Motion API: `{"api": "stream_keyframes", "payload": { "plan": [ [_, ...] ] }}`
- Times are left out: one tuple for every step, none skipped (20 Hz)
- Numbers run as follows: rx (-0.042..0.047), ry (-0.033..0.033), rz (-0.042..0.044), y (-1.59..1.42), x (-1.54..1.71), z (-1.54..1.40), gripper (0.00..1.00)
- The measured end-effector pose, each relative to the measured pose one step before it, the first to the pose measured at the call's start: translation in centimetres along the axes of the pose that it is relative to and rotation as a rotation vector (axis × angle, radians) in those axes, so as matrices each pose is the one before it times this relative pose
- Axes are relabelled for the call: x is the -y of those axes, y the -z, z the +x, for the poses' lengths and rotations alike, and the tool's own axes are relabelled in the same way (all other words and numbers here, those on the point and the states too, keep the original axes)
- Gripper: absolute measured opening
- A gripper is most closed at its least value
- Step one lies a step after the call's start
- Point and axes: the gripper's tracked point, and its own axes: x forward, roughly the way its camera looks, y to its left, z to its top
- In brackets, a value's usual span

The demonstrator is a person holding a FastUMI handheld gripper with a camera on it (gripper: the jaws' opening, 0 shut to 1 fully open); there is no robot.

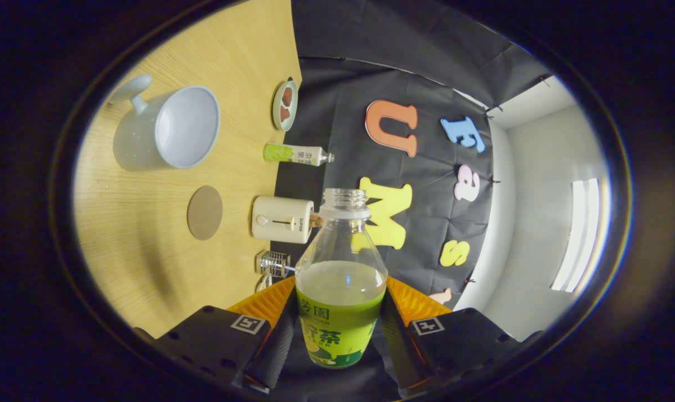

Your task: Take the bottle from table, then pour the juice into the cup, finally place the bottle on the coaster

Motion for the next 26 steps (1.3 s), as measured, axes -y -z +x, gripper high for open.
{"api": "stream_keyframes", "payload": {
  "plan": [
    [0.0055,0.00008,-0.01586,-0.219,-0.153,-0.004,0.8],
    [0.00164,0.00432,-0.01453,-0.16,-0.111,-0.004,0.8],
    [-0.00103,0.00874,-0.01477,0.024,0.07,-0.122,0.8],
    [0.00344,0.00416,-0.0162,-0.151,0.005,-0.088,0.81],
    [0.00306,0.00312,-0.01508,-0.128,-0.092,-0.069,0.8],
    [0.00246,0.00493,-0.01349,-0.119,-0.065,0.056,0.8],
    [0.00447,-0.00118,-0.00969,-0.148,-0.101,-0.14,0.8],
    [0.01004,-0.00888,-0.00697,-0.294,-0.298,0.11,0.8],
    [0.00269,-0.00168,-0.00895,-0.24,-0.166,0.029,0.8],
    [-0.00072,0.00247,-0.00629,-0.078,0.152,-0.021,0.8],
    [0.00067,-0.00407,-0.00798,-0.244,0.07,0.021,0.8],
    [-0.00193,-0.00101,-0.00774,-0.22,0.083,0.032,0.8],
    [0.00057,0.00608,-0.0077,-0.18,0.206,-0.141,0.8],
    [0.00185,0.00406,-0.00159,-0.269,0.223,0.15,0.8],
    [0.00354,0.0036,0.00205,-0.092,0.055,0.002,0.8],
    [-0.0004,0.00194,-0.00424,0.011,0.097,-0.028,0.81],
    [0.00018,0.00391,-0.00551,0.026,0.26,-0.099,0.81],
    [0.00007,0.00683,-0.00596,0.036,0.1,-0.099,0.81],
    [-0.00191,0.00357,-0.0058,0.116,0.152,-0.062,0.81],
    [-0.00154,0.00254,-0.00476,0.098,0.047,0.083,0.81],
    [-0.00103,-0.00101,-0.0029,0.024,-0.014,0.009,0.81],
    [0.00008,0.00175,-0.00177,0.043,-0.059,0.057,0.81],
    [-0.00588,0.00397,-0.00977,0.152,0.116,-0.139,0.81],
    [-0.00343,0.00843,-0.0133,0.153,0.068,-0.025,0.8],
    [0.00303,0.00522,-0.01214,-0.112,0.064,-0.038,0.81],
    [0.00417,0.00028,-0.0073,-0.16,-0.137,0.178,0.81]
  ]
}}
